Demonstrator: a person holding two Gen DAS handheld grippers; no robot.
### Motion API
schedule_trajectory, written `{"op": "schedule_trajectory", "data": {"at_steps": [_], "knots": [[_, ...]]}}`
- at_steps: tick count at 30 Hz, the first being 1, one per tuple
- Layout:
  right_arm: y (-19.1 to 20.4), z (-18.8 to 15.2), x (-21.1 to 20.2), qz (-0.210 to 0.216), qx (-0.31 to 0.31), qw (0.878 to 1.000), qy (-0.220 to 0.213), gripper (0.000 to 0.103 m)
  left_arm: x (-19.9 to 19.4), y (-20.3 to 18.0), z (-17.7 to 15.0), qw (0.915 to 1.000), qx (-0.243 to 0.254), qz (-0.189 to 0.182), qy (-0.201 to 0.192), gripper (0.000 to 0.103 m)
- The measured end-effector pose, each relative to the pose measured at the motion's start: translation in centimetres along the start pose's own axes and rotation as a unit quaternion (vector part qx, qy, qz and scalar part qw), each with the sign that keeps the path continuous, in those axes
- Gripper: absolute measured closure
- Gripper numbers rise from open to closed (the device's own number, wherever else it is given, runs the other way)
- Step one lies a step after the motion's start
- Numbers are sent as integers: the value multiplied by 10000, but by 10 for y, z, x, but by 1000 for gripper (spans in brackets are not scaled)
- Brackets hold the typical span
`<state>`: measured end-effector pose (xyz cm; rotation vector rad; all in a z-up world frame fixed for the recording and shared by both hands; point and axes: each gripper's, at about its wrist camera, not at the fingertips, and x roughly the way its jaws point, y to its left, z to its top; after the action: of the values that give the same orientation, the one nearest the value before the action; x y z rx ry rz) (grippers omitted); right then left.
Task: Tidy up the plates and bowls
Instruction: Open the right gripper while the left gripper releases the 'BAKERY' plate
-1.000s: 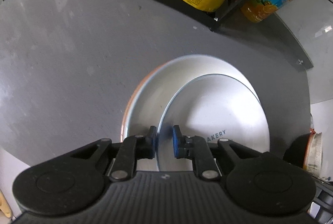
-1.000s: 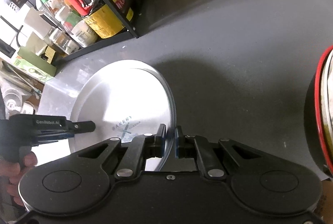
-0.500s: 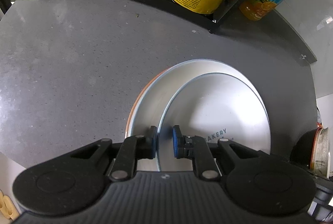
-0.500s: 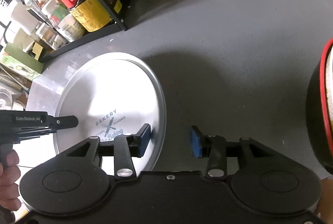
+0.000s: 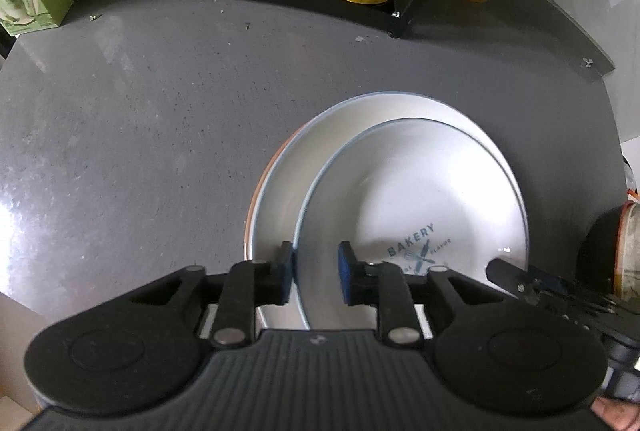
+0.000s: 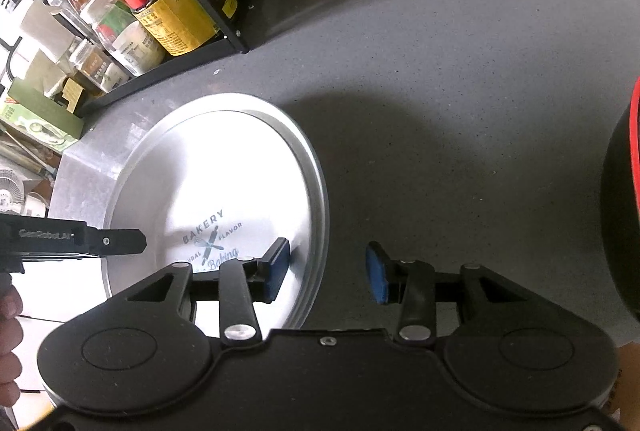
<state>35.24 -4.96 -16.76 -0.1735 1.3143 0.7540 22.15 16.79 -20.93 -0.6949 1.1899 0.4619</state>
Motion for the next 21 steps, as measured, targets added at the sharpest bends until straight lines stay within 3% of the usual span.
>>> {"op": "schedule_trajectory", "data": {"at_steps": [4, 9, 14, 17, 19, 21], "knots": [[-1, -1, 0, 14, 32, 10000, -23, 62, -12, -1, -1, 9999, 82, -13, -105, 62], [2, -1, -1, -47, 4, 10000, -26, 62, -20, -2, 1, 9995, 144, 129, -247, 60], [8, -4, -2, -152, -133, 9998, -23, 62, -30, 1, 2, 9982, 192, 326, -473, 47], [9, -8, -3, -136, -127, 9998, -23, 62, -20, 6, 2, 9985, 166, 384, -347, 46], [9, -10, -4, -136, -112, 9998, -35, 62, -10, 14, 1, 9995, -7, 229, -231, 47], [10, -12, -6, -147, -139, 9998, -41, 62, -5, 21, -2, 9995, -177, 197, -170, 55]]}}
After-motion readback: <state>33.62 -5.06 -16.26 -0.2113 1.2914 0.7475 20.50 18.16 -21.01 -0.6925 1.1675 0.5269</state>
